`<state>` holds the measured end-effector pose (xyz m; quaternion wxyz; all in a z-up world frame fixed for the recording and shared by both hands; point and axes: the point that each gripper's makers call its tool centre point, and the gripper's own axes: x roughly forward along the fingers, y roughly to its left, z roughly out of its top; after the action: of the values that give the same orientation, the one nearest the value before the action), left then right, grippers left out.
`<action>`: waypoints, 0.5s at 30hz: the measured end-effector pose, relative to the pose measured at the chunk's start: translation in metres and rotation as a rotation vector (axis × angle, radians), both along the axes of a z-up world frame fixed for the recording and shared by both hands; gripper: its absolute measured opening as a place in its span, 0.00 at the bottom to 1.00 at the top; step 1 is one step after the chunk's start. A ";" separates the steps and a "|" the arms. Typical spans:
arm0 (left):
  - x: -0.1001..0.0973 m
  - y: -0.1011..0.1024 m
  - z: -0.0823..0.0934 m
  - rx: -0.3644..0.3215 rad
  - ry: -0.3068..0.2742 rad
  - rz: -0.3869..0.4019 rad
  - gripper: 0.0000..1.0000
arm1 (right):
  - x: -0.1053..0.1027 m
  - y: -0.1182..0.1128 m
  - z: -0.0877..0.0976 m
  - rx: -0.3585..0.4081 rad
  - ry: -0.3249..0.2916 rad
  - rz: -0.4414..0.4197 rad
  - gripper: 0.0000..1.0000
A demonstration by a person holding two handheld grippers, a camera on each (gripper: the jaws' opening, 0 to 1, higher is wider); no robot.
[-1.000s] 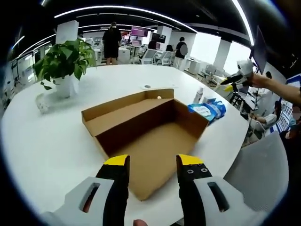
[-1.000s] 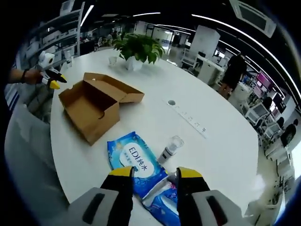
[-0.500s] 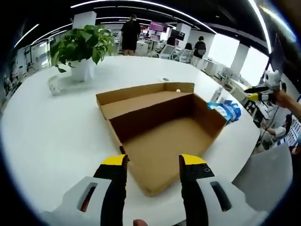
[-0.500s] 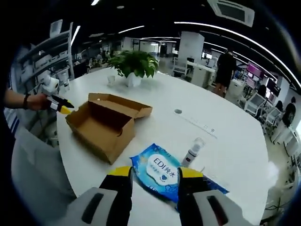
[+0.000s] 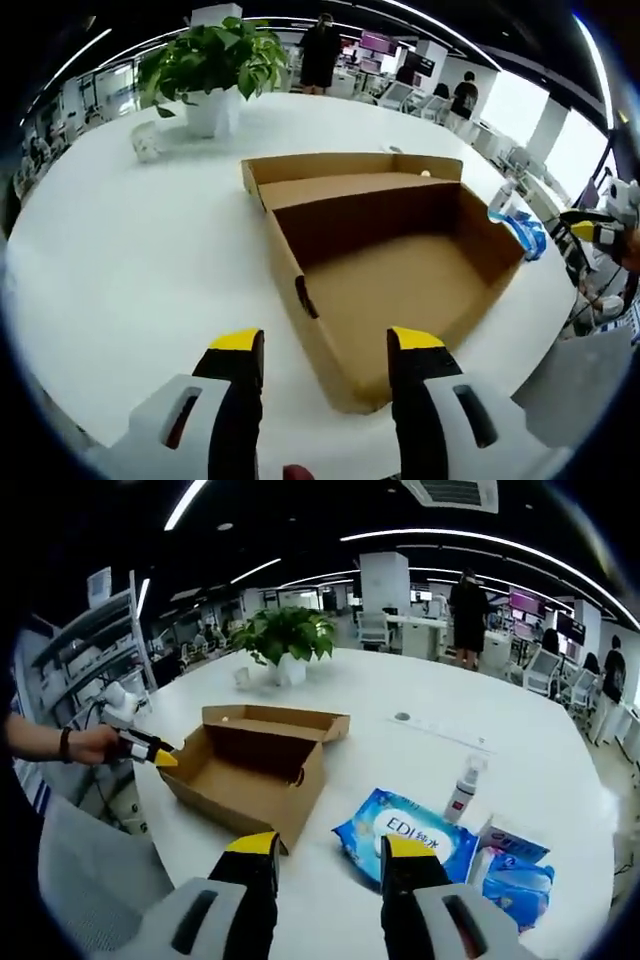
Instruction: Operate the shoe box by opening the lid, removing the specified soft item, and placing it in the target area until the item is outside and the box remains undamaged.
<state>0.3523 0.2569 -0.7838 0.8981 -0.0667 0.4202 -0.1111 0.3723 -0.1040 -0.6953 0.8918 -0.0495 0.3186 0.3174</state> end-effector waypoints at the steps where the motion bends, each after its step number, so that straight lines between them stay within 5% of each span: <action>1: 0.000 0.000 -0.001 0.000 0.001 -0.001 0.48 | -0.002 0.002 0.000 0.007 0.002 -0.006 0.38; 15: 0.006 -0.008 -0.019 0.015 0.073 0.007 0.25 | -0.016 0.004 0.004 0.053 -0.002 -0.068 0.38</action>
<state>0.3583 0.2490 -0.8031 0.8831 -0.0654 0.4532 -0.1022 0.3559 -0.1001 -0.6913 0.9035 -0.0152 0.3105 0.2951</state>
